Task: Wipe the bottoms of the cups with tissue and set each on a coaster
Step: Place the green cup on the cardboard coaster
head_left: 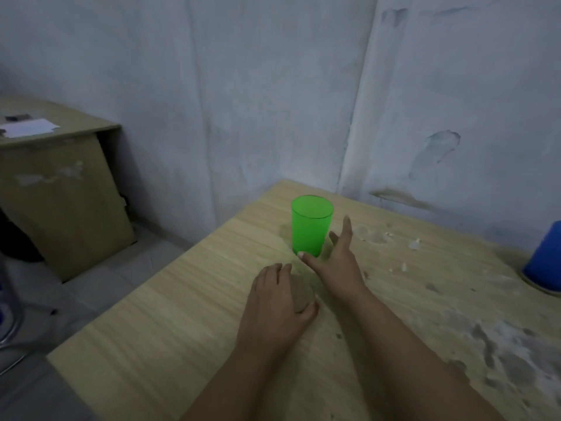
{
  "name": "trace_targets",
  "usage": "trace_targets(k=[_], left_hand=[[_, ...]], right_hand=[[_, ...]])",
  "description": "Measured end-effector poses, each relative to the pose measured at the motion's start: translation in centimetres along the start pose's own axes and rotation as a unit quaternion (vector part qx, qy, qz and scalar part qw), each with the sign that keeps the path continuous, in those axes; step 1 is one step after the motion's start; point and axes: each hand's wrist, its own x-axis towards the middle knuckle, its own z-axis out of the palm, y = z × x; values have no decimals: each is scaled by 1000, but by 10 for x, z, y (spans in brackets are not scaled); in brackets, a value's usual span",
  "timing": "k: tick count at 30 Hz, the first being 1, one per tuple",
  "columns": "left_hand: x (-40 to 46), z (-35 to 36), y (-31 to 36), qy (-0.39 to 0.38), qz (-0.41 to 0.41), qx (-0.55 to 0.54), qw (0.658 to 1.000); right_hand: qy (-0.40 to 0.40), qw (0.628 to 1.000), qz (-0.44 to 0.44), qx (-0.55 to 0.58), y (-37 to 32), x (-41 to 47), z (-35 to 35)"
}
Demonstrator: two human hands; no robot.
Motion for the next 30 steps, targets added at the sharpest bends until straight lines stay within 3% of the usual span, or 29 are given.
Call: trace_targets(k=[4, 8, 17, 22, 30], left_hand=[[1, 3, -2, -1, -19, -15, 1000], [0, 4, -3, 0, -25, -16, 1000], [4, 2, 1, 8, -14, -24, 1000], [37, 11, 40, -6, 48, -56, 997], [103, 72, 139, -88, 120, -203, 968]], right_hand=[[17, 997, 19, 79, 1, 18, 16], [45, 997, 16, 67, 2, 26, 20], [131, 985, 1, 113, 16, 17, -33], [190, 975, 5, 119, 39, 9, -89], [267, 959, 26, 88, 81, 2, -186]])
